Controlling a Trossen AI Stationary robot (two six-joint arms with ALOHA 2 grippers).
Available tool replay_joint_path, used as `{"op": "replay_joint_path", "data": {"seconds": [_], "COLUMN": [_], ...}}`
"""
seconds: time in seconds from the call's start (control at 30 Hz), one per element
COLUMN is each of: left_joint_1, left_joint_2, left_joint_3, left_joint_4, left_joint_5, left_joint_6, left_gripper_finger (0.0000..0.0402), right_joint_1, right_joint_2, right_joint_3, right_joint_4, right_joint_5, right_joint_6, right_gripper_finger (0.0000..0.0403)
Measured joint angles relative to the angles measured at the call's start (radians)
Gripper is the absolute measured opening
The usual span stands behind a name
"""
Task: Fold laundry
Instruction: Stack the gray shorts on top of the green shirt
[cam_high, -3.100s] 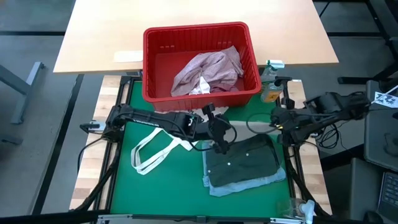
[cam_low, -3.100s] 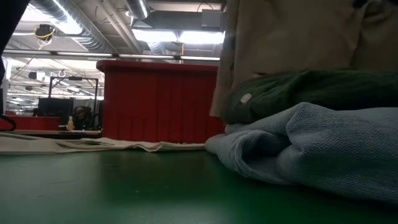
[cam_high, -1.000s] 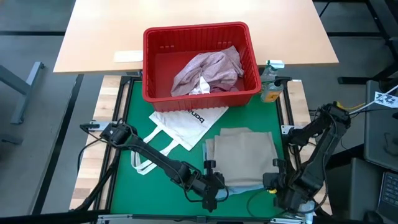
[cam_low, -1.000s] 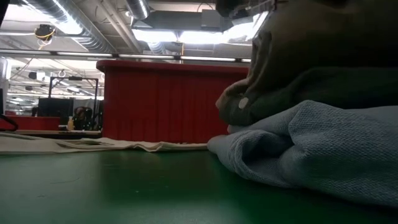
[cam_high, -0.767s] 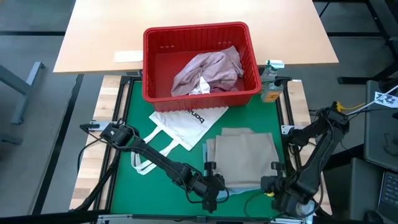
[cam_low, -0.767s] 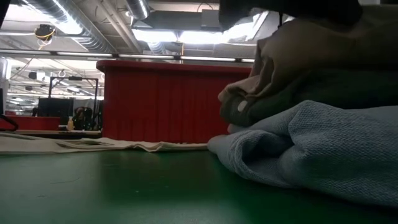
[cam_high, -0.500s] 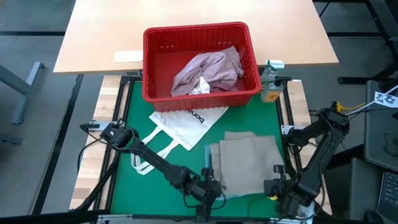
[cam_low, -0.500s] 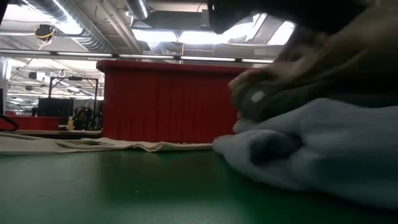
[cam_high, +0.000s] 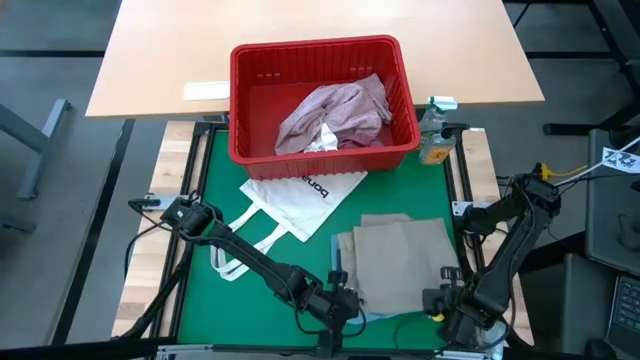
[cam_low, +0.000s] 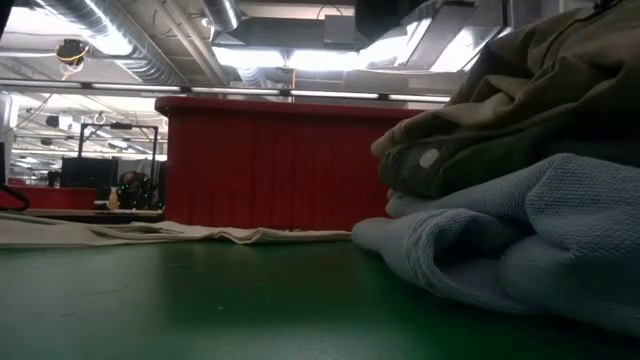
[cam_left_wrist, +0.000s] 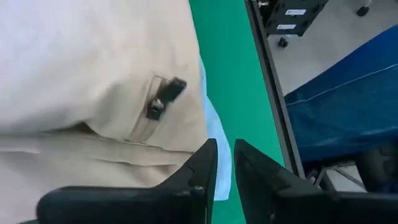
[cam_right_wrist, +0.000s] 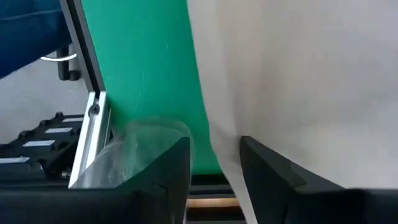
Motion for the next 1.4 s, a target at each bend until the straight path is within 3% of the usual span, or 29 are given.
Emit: {"op": "replay_joint_path", "data": {"seconds": [0.3,0.53,0.67,1.07,1.4], "left_joint_1": [0.009,0.055,0.078,0.080,0.119], "left_joint_2": [-0.036,-0.038,-0.031,0.112,0.113], "left_joint_3": [0.001,0.001,0.002,0.006,0.006], "left_joint_4": [0.081,0.124,0.125,0.053,-0.065], "left_joint_5": [-0.021,-0.114,-0.118,-0.127,-0.162], "left_joint_6": [0.046,0.101,0.094,0.068,0.075], "left_gripper_finger": [0.0039,0.0039,0.0039,0.0039,0.0038], "right_joint_1": [0.001,0.002,0.001,0.001,-0.075], "right_joint_2": [-0.042,-0.065,-0.068,-0.070,-0.069], "right_joint_3": [0.051,0.084,0.048,-0.281,-0.314], "right_joint_4": [-0.009,-0.147,-0.226,0.146,0.125], "right_joint_5": [-0.008,0.245,0.357,0.257,0.299], "right_joint_6": [-0.066,-0.104,-0.070,-0.040,-0.114], "right_gripper_finger": [0.0142,0.0143,0.0143,0.0143,0.0143]}}
